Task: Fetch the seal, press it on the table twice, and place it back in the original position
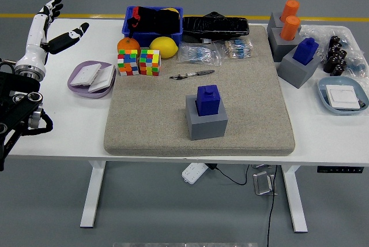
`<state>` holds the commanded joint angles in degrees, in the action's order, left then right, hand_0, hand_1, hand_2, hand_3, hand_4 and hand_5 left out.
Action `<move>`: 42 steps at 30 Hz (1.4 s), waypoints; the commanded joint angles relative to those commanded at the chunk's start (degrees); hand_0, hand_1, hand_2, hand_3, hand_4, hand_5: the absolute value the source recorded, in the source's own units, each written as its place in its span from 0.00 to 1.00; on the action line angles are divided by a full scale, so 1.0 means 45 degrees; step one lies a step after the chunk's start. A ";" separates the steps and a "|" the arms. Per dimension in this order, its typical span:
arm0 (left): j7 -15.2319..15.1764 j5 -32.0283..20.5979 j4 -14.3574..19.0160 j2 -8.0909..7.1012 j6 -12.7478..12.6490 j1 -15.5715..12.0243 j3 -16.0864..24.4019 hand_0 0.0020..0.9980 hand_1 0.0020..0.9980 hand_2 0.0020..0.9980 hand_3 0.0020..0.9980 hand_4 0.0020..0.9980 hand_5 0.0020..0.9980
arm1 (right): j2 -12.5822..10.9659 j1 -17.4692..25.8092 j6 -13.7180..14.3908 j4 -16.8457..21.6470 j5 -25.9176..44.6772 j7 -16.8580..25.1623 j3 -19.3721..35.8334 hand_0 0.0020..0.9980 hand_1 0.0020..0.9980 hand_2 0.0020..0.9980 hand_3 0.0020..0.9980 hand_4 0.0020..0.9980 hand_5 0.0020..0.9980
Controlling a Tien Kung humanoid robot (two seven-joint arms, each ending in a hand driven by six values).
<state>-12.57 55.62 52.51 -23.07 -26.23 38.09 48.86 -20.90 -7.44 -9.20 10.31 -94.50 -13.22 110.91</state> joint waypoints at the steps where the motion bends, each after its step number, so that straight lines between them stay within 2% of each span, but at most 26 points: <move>1: -0.0003 0.0005 -0.0004 -0.0013 0.0000 -0.0004 0.0006 0.95 0.93 0.92 0.94 0.85 0.28 | 0.0006 -0.0004 -0.0002 0.0000 0.0018 -0.0001 -0.0018 0.89 0.75 0.73 0.73 0.83 0.52; 32: 0.0141 0.0253 -0.0004 -0.0146 0.0082 -0.0227 -0.0017 0.95 0.93 0.92 0.93 0.84 0.26 | 0.0064 0.0134 0.0000 0.0000 0.0097 0.0034 -0.0272 0.89 0.75 0.73 0.73 0.83 0.52; 42: 0.0183 0.0205 0.0033 -0.0128 0.0128 -0.0087 -0.0112 0.95 0.93 0.92 0.93 0.84 0.26 | 0.0090 0.0120 0.0008 0.0000 0.0067 -0.0002 -0.0149 0.89 0.75 0.73 0.73 0.83 0.52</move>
<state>-11.74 56.54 52.66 -23.65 -25.65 37.70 48.35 -20.49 -6.90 -9.16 10.31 -94.20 -13.23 110.23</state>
